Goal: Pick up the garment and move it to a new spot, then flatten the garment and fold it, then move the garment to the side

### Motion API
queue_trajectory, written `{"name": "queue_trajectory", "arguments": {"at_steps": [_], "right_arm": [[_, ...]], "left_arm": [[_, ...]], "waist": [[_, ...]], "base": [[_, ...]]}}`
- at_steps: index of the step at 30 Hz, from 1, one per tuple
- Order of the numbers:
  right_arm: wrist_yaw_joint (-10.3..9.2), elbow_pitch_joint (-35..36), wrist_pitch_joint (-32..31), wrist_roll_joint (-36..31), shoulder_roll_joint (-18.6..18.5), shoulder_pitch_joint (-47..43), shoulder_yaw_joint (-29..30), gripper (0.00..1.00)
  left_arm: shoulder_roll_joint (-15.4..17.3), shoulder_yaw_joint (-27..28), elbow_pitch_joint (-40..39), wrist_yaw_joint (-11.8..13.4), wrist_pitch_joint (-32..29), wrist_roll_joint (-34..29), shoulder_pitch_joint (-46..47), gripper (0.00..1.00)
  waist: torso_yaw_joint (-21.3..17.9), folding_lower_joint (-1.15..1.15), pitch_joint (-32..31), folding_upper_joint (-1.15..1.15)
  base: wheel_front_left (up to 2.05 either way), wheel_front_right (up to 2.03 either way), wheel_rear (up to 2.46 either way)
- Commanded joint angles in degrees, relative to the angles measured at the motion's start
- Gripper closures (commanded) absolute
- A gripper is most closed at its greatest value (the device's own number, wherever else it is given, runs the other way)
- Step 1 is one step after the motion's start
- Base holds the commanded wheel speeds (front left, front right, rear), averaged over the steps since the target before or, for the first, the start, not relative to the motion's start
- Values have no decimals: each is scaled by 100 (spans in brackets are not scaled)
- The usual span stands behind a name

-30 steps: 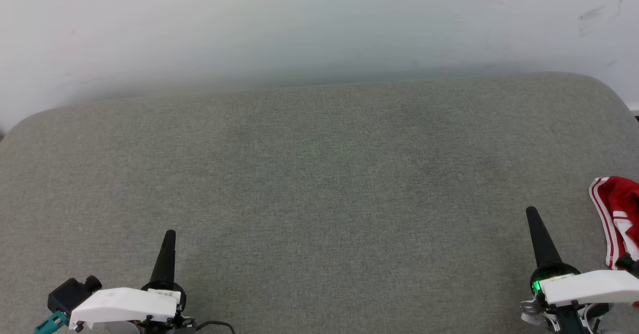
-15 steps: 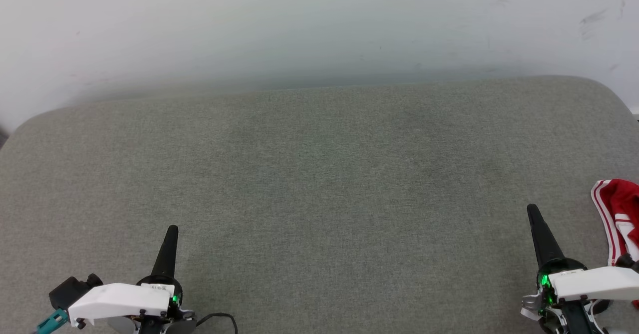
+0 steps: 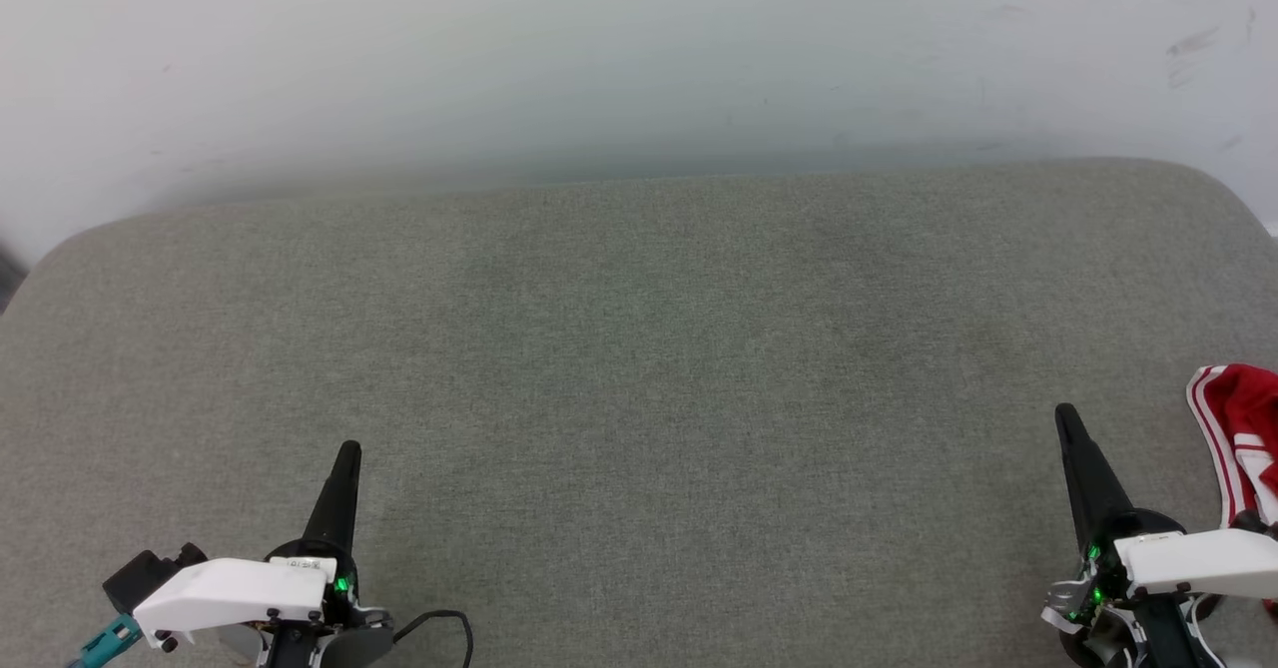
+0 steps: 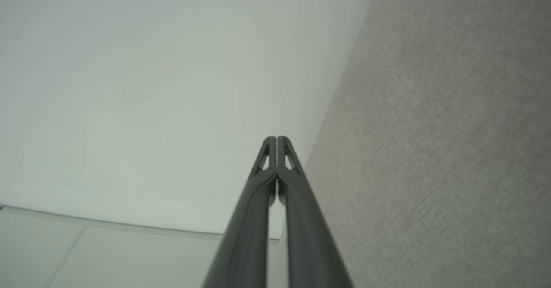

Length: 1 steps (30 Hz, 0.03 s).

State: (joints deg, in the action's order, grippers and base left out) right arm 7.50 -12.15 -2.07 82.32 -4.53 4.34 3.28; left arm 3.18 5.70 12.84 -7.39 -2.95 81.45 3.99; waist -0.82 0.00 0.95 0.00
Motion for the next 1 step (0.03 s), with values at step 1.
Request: {"name": "queue_trajectory", "arguments": {"at_steps": [1], "right_arm": [[-1,-6,-26,108,-15,90,22,100]], "left_arm": [[26,4,0,-14,-36,98,115,100]], "waist": [[3,0,-3,0]], "base": [[0,0,0]]}}
